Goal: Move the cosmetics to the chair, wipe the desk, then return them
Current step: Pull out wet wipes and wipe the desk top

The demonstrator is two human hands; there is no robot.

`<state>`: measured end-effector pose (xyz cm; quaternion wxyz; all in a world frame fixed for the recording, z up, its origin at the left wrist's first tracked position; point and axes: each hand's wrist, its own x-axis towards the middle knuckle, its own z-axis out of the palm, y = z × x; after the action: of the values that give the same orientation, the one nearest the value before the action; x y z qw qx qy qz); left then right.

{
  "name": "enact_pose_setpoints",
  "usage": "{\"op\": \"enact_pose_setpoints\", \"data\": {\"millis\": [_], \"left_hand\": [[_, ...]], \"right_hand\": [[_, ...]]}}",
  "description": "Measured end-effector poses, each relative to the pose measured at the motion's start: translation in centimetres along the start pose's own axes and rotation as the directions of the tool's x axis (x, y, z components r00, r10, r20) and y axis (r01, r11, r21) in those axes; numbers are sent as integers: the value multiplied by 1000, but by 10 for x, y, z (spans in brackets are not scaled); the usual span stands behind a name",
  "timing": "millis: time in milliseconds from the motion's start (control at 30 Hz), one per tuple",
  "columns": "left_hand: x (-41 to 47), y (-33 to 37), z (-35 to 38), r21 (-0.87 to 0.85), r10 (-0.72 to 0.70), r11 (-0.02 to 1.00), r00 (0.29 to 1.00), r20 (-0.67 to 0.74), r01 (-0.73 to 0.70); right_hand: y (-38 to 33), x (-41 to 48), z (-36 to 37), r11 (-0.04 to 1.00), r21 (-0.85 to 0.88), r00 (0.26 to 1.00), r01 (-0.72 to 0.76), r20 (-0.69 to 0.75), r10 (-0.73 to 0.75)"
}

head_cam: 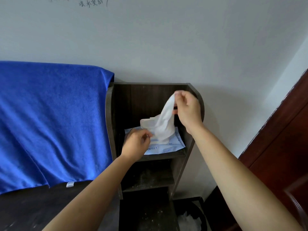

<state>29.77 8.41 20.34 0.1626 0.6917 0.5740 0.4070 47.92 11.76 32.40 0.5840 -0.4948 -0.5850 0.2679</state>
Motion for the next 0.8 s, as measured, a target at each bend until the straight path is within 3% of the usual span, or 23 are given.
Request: {"op": "enact_pose_setpoints", "data": {"millis": [67, 167, 267, 367, 433, 500, 567, 667, 800], "left_hand": [[-8, -11, 0, 88, 10, 996, 1000, 30, -13], [-12, -13, -1, 54, -60, 997, 998, -31, 62], [-8, -9, -2, -49, -139, 990, 988, -71, 136], [-5, -5, -6, -202, -189, 965, 977, -96, 167], [-4, -4, -10, -273, -206, 947, 972, -114, 169], [-3, -5, -12, -317, -240, 929, 963, -122, 192], [-4, -9, -12, -330, -251, 923, 960, -121, 200], [-7, -11, -10, -333, -217, 928, 969, -121, 167], [-11, -12, -7, -225, -107, 971, 988, -115, 79]], "right_hand": [[-17, 7, -2, 997, 14, 988, 82, -132, -80], [-31, 12, 1, 993, 41, 990, 113, -84, -110], [-21, 5, 8, 996, 88, 999, -16, 37, 12], [-8, -1, 10, 942, 254, 967, -220, 181, 177], [1, -6, 12, 926, 281, 960, -253, 191, 205], [18, -16, 14, 985, -88, 962, -146, 219, 162], [40, -32, 11, 891, -451, 915, -40, 342, 214], [61, -52, 4, 823, -564, 897, -62, 331, 294], [69, -63, 0, 801, -597, 937, -38, 257, 236]]}}
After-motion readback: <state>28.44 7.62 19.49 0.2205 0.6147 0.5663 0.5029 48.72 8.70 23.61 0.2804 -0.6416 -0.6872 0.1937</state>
